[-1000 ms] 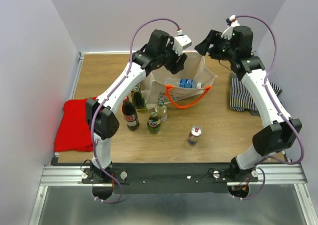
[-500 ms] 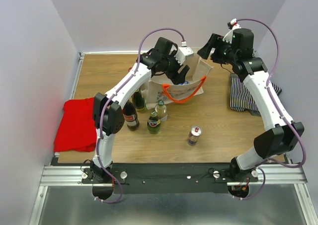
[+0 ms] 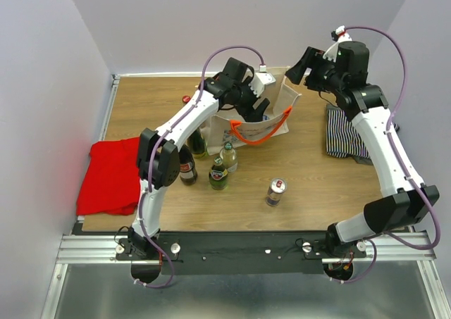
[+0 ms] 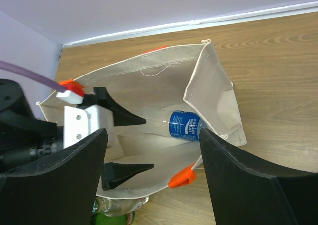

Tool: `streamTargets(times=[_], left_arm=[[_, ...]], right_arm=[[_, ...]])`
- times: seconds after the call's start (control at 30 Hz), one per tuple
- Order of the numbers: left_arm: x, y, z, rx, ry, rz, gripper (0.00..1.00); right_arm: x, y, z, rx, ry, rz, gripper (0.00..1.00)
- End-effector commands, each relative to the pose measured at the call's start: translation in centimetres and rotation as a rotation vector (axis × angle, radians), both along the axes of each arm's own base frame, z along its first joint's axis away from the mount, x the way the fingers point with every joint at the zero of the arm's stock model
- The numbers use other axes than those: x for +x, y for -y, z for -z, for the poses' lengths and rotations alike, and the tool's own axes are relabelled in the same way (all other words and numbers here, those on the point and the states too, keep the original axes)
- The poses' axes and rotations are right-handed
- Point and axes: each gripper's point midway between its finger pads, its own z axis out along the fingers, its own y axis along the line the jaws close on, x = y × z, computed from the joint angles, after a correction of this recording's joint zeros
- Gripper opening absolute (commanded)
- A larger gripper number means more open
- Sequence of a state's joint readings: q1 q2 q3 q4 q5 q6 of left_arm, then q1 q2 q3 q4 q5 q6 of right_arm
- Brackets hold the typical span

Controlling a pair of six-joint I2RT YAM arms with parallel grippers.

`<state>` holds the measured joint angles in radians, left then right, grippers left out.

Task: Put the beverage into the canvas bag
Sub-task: Pick up the drink from the canvas bag.

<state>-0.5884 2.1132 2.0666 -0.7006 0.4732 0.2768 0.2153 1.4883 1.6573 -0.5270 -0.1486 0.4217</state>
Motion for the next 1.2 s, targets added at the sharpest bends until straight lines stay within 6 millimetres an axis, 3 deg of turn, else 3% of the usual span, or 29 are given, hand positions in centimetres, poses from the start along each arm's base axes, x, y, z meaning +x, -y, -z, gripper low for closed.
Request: streamTargets(times=[0.0,0.57,1.17], left_arm=[[0.6,-0.4,3.0,0.055,-0.02,-0.006,0.91],[3.1,-2.1,10.1,0.225,-0.017,-0.087,0.96],[2.7,-4.3,16.5,0.364,-0.068,-0.112,0.96]], right_arm=[[-1.5,1.1,-1.1,-0.006,0.003,0.039,0.83],[-2.8,2.1,-3.0,-0.016,0.029,0.074,0.84],[-2.9,2.1,-3.1,-0.015,0.025,0.078,0.84]])
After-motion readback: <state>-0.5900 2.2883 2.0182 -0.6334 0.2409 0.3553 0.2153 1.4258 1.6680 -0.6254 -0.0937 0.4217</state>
